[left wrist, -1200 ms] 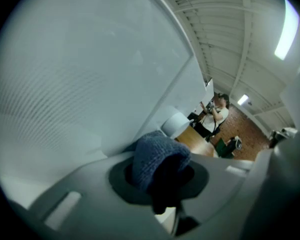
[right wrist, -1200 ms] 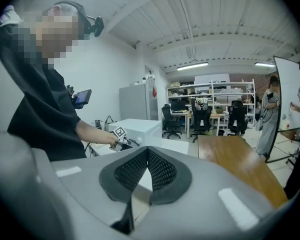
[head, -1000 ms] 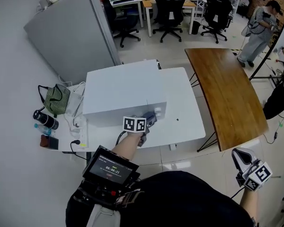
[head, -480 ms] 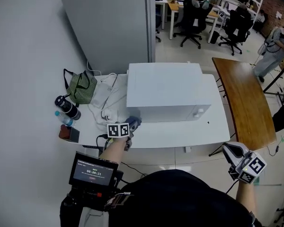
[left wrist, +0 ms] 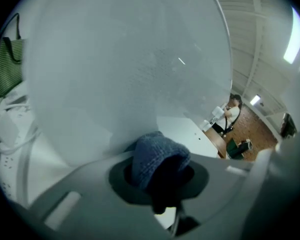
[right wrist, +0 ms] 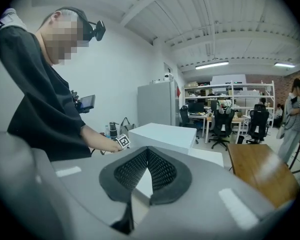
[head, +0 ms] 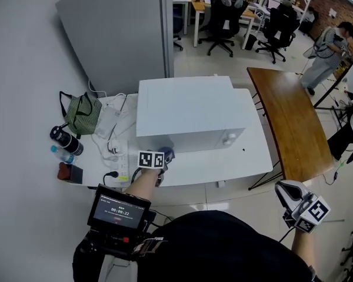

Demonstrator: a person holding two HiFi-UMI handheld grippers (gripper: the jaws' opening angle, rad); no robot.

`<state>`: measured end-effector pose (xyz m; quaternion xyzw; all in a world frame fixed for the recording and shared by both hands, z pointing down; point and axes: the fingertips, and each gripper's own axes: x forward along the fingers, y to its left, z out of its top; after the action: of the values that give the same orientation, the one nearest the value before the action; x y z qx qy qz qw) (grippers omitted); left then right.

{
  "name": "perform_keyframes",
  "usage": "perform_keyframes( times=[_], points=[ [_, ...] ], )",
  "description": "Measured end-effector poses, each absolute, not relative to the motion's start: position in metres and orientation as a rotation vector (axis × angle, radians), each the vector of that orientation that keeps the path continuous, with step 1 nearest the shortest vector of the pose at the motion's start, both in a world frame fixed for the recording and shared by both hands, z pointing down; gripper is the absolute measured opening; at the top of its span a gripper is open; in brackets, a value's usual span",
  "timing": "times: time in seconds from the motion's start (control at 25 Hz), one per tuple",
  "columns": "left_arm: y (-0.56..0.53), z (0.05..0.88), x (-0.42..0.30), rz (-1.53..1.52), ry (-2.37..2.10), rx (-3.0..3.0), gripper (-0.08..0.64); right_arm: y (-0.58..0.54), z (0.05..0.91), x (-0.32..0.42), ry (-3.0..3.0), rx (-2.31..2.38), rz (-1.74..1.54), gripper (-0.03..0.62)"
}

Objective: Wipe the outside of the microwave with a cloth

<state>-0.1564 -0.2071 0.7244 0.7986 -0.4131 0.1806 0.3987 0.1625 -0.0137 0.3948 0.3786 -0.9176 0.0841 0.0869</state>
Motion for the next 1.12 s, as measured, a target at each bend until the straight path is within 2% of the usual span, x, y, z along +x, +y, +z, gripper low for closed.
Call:
perform_keyframes(
  times=[0.36,0.56,0.72,0.84,1.12],
  points=[
    [-0.233,0.736,0.052,0.515,-0.932,2.055,0.057,0.004,0.433,0.359,-2.561,1.287,0.291,0.006],
    [-0.239,0.737,0.092,0.542,-0.92,2.079,0.055,0.01,0.434,0.4,-2.549,1.338,0.296,0.006],
    [-0.232,0.734,0.084,0.53,-0.909,2.103,0.057,0.008,0.437,0.388,-2.561,1.304,0.31,0.006],
    [-0.222,0.733,0.047,0.48,-0.94,2.068,0.057,-0.002,0.432,0.351,-2.588,1.241,0.284,0.006],
    [-0.197,0.748,-0.156,0.435,-1.104,1.93,0.057,-0.026,0.419,0.2,-2.673,1.069,0.258,0.006]
  ],
)
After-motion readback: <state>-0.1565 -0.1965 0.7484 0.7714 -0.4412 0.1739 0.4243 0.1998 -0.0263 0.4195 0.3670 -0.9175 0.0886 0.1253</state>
